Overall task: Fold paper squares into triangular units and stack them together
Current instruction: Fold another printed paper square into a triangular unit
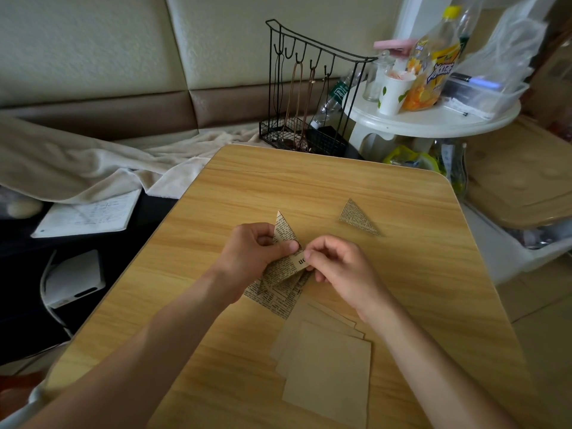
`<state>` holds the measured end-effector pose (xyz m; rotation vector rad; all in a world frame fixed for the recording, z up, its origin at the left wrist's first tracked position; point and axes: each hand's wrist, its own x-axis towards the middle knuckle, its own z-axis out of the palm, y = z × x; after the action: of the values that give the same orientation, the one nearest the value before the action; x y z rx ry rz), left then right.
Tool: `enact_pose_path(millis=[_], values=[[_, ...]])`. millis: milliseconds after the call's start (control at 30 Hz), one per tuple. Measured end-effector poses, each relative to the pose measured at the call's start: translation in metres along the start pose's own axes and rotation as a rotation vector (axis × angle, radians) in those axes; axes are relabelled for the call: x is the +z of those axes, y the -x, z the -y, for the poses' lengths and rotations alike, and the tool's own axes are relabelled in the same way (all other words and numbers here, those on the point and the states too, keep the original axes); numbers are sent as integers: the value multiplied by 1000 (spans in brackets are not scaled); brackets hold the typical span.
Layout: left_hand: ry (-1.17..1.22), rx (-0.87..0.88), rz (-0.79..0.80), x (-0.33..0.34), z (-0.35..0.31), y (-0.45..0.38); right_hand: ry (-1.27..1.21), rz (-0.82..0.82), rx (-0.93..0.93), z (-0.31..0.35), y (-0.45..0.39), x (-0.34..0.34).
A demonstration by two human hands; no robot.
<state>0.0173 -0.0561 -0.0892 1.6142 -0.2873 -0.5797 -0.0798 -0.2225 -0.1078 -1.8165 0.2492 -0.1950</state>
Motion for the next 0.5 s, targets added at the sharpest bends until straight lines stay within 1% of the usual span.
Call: enact_pose_path(millis=[167,367,500], values=[[-2,-3,6,0,2,0,22,-27,-17,-1,0,4],[-36,-57,133,0,2,1,-47,-66,18,3,1,4],[-48,-59,88,0,2,-1,-67,-60,42,5,2,2]])
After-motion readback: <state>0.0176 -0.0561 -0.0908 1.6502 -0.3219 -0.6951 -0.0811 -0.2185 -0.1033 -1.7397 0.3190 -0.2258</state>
